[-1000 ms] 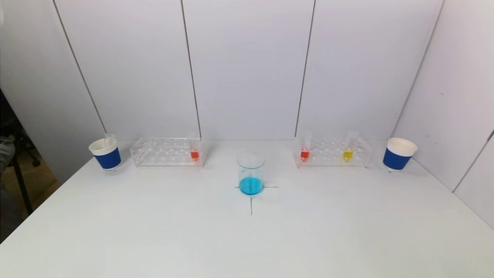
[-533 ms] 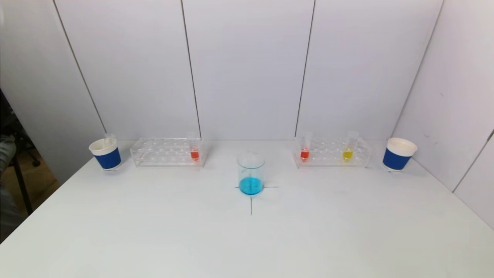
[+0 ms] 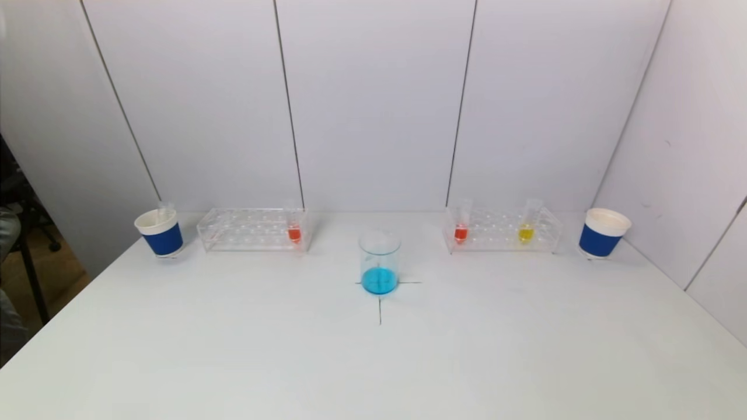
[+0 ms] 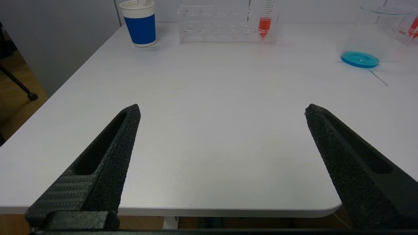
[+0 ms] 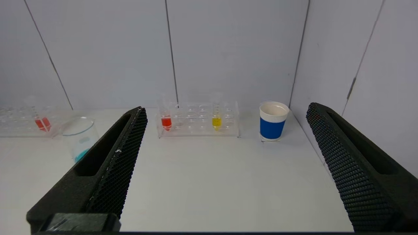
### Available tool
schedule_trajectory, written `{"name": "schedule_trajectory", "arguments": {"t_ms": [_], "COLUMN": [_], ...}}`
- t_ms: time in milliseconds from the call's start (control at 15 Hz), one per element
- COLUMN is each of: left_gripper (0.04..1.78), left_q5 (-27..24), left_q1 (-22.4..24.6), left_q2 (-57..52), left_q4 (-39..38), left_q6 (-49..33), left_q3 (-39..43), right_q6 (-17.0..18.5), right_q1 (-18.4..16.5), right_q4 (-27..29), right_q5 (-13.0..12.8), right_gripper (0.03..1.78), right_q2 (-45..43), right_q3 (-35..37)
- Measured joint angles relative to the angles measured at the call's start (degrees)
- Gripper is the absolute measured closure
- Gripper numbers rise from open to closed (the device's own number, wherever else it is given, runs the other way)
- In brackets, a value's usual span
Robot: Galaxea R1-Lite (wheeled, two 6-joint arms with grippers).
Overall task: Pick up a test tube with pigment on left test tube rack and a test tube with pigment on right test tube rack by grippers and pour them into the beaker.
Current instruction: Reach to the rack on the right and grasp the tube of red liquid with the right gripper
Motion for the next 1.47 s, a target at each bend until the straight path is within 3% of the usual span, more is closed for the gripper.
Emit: {"name": "schedule_trajectory", "arguments": {"t_ms": [333, 467, 733, 933, 1133, 1467], "left_gripper": [0.06, 0.06, 0.06, 0.06, 0.06, 0.06], "left_q5": [0.0, 0.0, 0.0, 0.0, 0.0, 0.0], "left_q1": [0.0, 0.0, 0.0, 0.0, 0.0, 0.0], "left_q2": [0.0, 0.0, 0.0, 0.0, 0.0, 0.0], "left_q4": [0.0, 0.0, 0.0, 0.0, 0.0, 0.0], "left_q6": [0.0, 0.0, 0.0, 0.0, 0.0, 0.0], "left_q3": [0.0, 0.0, 0.0, 0.0, 0.0, 0.0], "right_q6": [0.1, 0.4, 0.8, 0.9, 1.9, 3.8], "right_q1": [1.3, 4.4, 14.7, 19.5, 21.9, 22.8], "right_q4": [-8.4, -12.8, -25.0, -33.1, -40.9, -51.6], "right_q5": [-1.4, -4.8, -14.1, -18.0, -19.3, -19.6], "right_gripper": [0.04, 0.04, 0.04, 0.04, 0.04, 0.04], "right_q2": [18.3, 25.4, 39.5, 48.8, 57.5, 70.7], "right_q3": [-5.6, -6.8, -7.6, -8.0, -8.2, -8.4]}}
